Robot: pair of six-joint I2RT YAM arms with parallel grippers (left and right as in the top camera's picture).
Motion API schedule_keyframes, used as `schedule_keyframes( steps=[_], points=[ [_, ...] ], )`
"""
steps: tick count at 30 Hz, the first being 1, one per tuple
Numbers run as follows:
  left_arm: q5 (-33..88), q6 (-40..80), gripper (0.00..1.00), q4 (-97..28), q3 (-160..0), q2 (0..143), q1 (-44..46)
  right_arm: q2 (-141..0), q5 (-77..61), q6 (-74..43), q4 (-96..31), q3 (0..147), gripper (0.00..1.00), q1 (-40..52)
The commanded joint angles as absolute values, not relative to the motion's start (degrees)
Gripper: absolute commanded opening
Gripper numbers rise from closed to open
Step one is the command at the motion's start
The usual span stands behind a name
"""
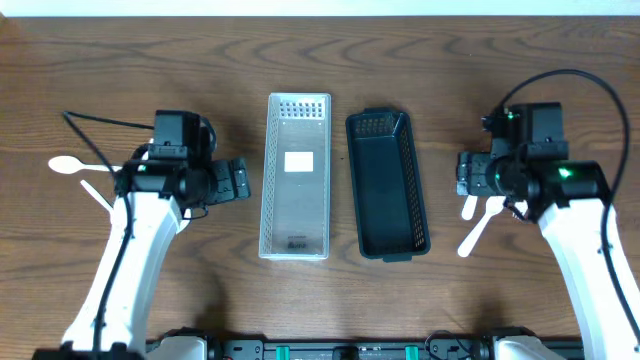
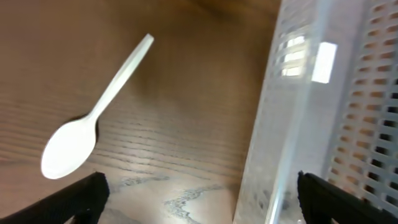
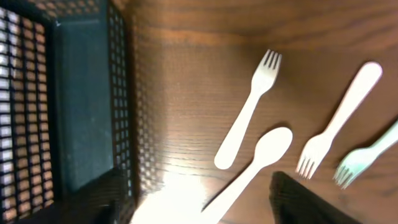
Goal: Pack container
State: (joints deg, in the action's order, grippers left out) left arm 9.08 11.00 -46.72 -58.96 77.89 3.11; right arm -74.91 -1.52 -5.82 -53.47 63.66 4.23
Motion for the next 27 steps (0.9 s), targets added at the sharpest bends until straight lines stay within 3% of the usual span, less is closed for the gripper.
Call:
schedule_keyframes(
  steps=[1,4,7,10,16,27],
  points=[
    [9.85,10.81,0.72,-45.58,-60.12,80.68,3.25,-78.56,-1.96,-5.50,-53.45,64.69,0.65,4.91],
    [9.87,10.81,0.64,-43.35,-60.12,83.66,3.25,-82.04,-1.98,-5.56,-52.75,64.69,0.58,4.91],
    [9.87,10.81,0.53,-42.00,-60.12,86.61,3.25,-85.06,-1.98,-5.61,-51.11,64.69,0.40,4.91],
    [9.87,10.81,0.45,-41.17,-60.12,89.69,3.25,-87.94,-1.98,-6.52,-50.22,64.69,0.29,4.93],
    [9.87,10.81,0.27,-39.29,-60.12,94.00,3.79,-92.14,-3.42,-7.88,-49.47,64.69,0.15,5.15],
    [9.82,7.53,0.25,-36.71,-60.12,95.85,9.69,-94.87,-14.98,-6.11,-48.51,64.69,0.16,7.99]
  ],
)
